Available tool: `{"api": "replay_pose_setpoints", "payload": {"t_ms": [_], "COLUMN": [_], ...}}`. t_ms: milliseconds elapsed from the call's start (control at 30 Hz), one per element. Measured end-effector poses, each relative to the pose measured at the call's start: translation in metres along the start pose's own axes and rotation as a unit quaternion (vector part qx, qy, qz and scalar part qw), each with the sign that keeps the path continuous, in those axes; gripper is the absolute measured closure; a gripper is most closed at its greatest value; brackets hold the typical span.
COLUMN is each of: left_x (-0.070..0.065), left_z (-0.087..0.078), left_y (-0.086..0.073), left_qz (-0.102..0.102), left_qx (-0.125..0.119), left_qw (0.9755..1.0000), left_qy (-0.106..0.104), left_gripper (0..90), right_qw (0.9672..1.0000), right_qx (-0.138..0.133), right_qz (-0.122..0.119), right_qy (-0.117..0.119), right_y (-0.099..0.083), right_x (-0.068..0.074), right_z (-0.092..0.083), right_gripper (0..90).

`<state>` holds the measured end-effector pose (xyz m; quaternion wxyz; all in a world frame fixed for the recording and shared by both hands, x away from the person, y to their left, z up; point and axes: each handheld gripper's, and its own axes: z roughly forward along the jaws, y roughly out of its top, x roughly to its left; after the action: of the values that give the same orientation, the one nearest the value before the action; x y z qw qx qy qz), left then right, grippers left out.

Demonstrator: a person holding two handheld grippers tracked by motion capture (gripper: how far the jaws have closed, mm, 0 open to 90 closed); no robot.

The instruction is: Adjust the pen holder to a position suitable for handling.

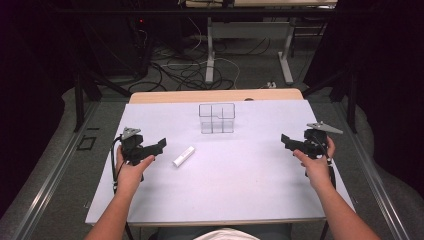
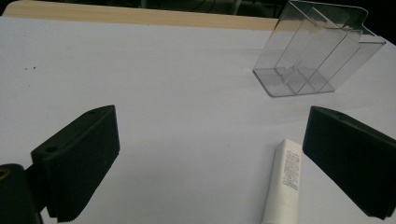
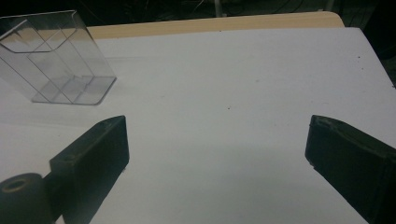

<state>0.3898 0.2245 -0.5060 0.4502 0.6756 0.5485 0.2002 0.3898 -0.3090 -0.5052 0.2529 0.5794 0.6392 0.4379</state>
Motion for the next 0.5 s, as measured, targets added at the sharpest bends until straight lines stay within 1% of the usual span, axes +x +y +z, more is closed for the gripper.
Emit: {"api": "replay_pose_setpoints", "payload": {"t_ms": [33, 100, 167, 200, 300, 367, 400, 467, 500], "left_x": [0.0, -0.008, -0.015, -0.018, -0.029, -0.035, -0.038, -0.043, -0.045], "left_z": [0.0, 0.003, 0.005, 0.006, 0.009, 0.012, 0.014, 0.016, 0.018], "left_y": [0.0, 0.008, 0.015, 0.019, 0.031, 0.04, 0.044, 0.052, 0.056], "left_qz": [0.0, 0.001, 0.004, 0.004, 0.015, 0.023, 0.026, 0.037, 0.037], "left_qx": [0.0, -0.006, -0.009, -0.01, -0.013, -0.009, -0.01, -0.01, -0.011], "left_qw": [1.0, 1.0, 0.9999, 0.9999, 0.9997, 0.9995, 0.9994, 0.9991, 0.999], "left_qy": [0.0, -0.005, -0.009, -0.013, -0.014, -0.019, -0.019, -0.019, -0.02], "left_gripper": [5.3, 7.6, 7.7, 8.0, 10.7, 12.1, 12.9, 14.9, 15.7], "right_qw": [1.0, 1.0, 0.9999, 0.9999, 0.9998, 0.9996, 0.9997, 0.9997, 0.9996], "right_qx": [0.0, 0.004, 0.005, 0.005, 0.002, -0.002, -0.001, -0.001, -0.001], "right_qz": [0.0, -0.007, -0.016, -0.016, -0.019, -0.029, -0.024, -0.025, -0.027], "right_qy": [-0.001, 0.004, 0.002, 0.005, 0.004, 0.005, 0.005, 0.006, 0.005], "right_y": [-0.001, -0.003, -0.004, -0.004, -0.005, -0.004, -0.004, -0.005, -0.005], "right_x": [0.0, 0.0, 0.002, 0.003, 0.006, 0.007, 0.008, 0.01, 0.01], "right_z": [0.0, -0.001, -0.003, -0.004, -0.007, -0.007, -0.008, -0.008, -0.008], "right_gripper": [6.0, 6.0, 6.0, 6.1, 6.5, 7.0, 7.2, 7.9, 7.8]}}
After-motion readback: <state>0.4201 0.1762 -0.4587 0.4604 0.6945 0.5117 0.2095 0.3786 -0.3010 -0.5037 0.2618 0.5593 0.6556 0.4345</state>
